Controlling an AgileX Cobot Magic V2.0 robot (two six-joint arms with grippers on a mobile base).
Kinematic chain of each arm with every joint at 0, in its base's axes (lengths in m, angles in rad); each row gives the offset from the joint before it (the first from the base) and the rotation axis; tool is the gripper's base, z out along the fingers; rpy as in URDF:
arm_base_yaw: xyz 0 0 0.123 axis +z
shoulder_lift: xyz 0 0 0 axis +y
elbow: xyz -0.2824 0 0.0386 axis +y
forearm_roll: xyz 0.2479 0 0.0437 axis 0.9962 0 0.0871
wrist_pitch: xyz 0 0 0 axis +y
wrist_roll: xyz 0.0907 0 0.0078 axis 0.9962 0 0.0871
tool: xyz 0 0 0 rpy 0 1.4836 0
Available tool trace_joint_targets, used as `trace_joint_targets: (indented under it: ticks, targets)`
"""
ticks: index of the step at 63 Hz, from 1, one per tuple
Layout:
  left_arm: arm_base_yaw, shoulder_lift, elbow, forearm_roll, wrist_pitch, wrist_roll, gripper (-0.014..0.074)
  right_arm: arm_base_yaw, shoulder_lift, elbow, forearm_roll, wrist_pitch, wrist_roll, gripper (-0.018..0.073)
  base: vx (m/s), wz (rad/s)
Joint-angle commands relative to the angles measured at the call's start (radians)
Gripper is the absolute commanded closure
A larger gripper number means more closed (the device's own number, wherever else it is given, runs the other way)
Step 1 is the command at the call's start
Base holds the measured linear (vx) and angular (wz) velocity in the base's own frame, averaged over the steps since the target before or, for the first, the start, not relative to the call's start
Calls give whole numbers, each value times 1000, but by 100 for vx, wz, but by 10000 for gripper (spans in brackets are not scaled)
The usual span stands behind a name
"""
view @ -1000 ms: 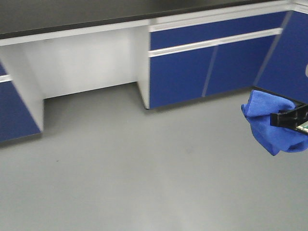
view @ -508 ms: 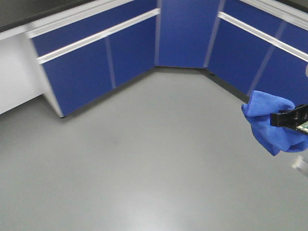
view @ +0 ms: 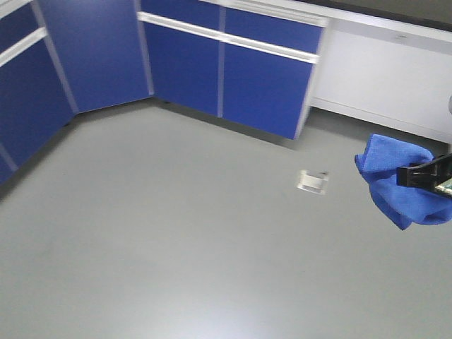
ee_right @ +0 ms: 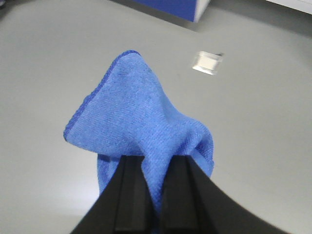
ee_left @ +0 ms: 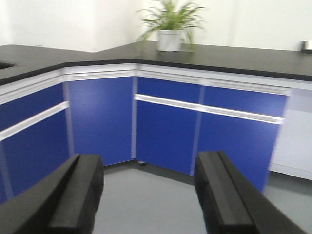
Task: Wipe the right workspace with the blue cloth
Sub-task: 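Drive the base to the second bench holding the cloth in the right gripper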
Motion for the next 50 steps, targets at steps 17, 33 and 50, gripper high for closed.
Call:
trace_joint_targets:
  ticks: [17, 33, 50]
  targets:
    - [-1, 15, 31, -3, -83, -5, 74, 0, -19, -29, 5, -28, -8, 561, 5, -73]
    - [-1, 15, 31, -3, -83, -5, 74, 0, -19, -29, 5, 0, -8, 561, 13, -58]
    - [-1, 15, 31, -3, -83, -5, 74, 0, -19, -29, 5, 45, -8, 560, 20, -45]
